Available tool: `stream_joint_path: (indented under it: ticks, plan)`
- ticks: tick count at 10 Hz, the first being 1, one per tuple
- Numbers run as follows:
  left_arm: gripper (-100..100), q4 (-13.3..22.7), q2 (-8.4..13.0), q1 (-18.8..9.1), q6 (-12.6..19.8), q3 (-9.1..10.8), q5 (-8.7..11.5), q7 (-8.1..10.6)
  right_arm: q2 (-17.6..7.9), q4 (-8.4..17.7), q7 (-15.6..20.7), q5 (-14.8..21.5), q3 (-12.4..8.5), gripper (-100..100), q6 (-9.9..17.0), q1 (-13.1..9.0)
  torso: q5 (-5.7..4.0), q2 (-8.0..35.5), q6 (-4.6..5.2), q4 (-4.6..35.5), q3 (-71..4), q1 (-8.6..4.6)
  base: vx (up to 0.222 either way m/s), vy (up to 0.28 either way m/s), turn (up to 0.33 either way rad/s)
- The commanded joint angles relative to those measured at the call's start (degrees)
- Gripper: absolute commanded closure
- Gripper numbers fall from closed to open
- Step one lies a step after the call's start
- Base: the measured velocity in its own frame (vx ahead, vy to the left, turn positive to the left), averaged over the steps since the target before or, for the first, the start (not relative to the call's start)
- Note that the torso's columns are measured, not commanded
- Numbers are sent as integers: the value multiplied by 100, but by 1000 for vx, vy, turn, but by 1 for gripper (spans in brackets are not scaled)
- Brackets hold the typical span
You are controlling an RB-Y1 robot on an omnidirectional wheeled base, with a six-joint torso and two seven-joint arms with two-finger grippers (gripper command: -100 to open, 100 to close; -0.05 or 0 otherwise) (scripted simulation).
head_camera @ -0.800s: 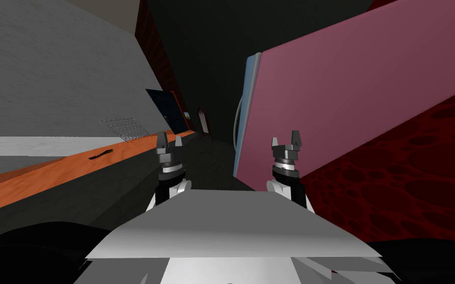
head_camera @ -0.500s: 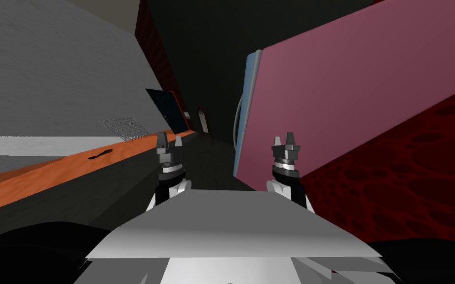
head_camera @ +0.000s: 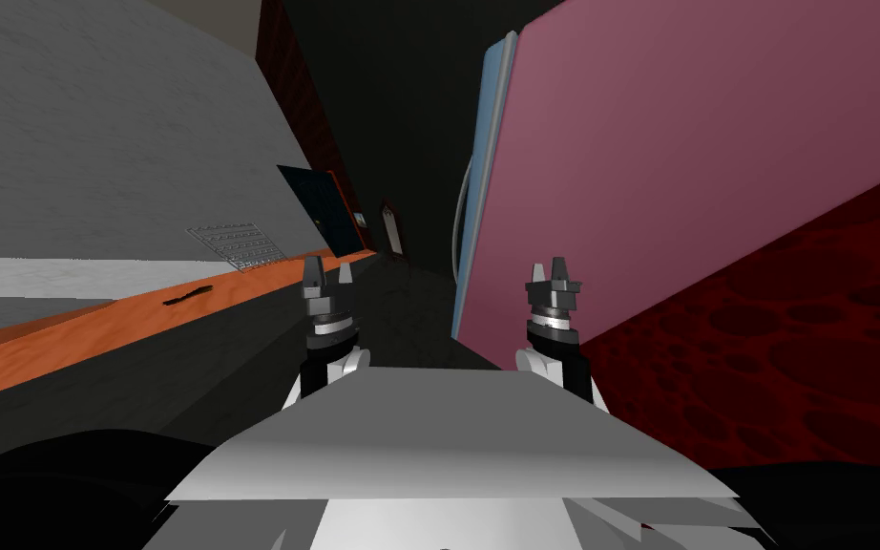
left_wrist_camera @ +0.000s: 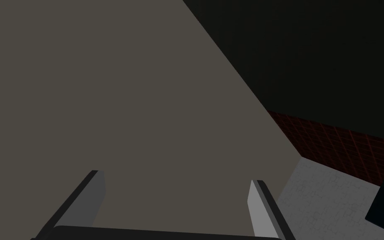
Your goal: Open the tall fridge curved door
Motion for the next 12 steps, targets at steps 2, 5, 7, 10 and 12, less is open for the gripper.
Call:
stream_joint_path:
  ticks: [2, 5, 7, 10, 12]
  plan:
    - [0, 0, 0, 0, 0, 0, 0, 0, -276, 38, 51, 63, -66, -100, 49, 38, 0, 846, 0, 846, -1692, 0, 16, 21, -17]
    - [0, 2, -1, 2, 0, -1, 0, 0, -682, 122, 171, 209, -218, -100, 161, 129, 4, 1091, 0, 1102, -2234, 10, 75, 80, -45]
    - [0, 2, -1, 2, 0, -1, 0, 0, -968, 191, 281, 343, -358, -100, 263, 213, 2, 1108, 0, 1112, -2232, 6, 99, 107, -58]
    - [0, 2, -1, 2, 0, -1, 0, 0, -1421, 304, 479, 583, -610, -100, 444, 366, 2, 1113, 0, 1114, -2229, 7, 112, 137, -65]
    - [0, 2, -1, 2, 0, -1, 0, 0, -1741, 383, 627, 764, -800, -100, 578, 483, 1, 1109, 0, 1113, -2233, 4, 137, 166, -75]
